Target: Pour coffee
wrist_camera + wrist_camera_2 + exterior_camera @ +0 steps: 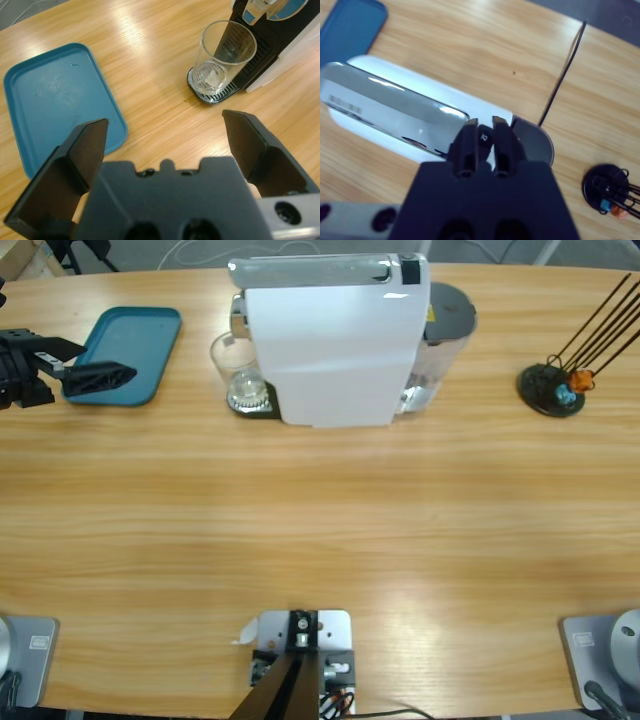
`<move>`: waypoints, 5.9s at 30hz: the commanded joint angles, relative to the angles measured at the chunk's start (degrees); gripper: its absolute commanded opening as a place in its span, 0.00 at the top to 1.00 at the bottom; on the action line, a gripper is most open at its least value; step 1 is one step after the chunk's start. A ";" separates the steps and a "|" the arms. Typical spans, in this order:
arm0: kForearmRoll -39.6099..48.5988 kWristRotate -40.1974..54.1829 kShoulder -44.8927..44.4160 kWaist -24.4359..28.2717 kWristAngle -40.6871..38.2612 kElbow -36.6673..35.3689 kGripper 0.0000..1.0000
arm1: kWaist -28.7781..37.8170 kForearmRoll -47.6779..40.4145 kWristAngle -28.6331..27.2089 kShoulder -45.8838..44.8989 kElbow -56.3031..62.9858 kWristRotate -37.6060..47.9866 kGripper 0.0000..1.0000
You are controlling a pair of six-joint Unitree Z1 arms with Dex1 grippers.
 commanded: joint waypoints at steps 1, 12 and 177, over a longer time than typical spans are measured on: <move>-0.57 -0.93 -1.27 -1.10 0.65 1.18 0.00 | -0.31 3.78 2.39 -0.84 0.10 -1.15 0.00; -0.57 -1.73 0.11 -1.89 0.38 1.44 0.00 | -0.31 11.89 1.95 1.76 -5.05 0.13 0.00; 24.22 -5.42 -20.23 -10.96 -1.64 -2.50 0.00 | 2.11 -36.45 5.23 -41.71 70.05 -11.91 0.00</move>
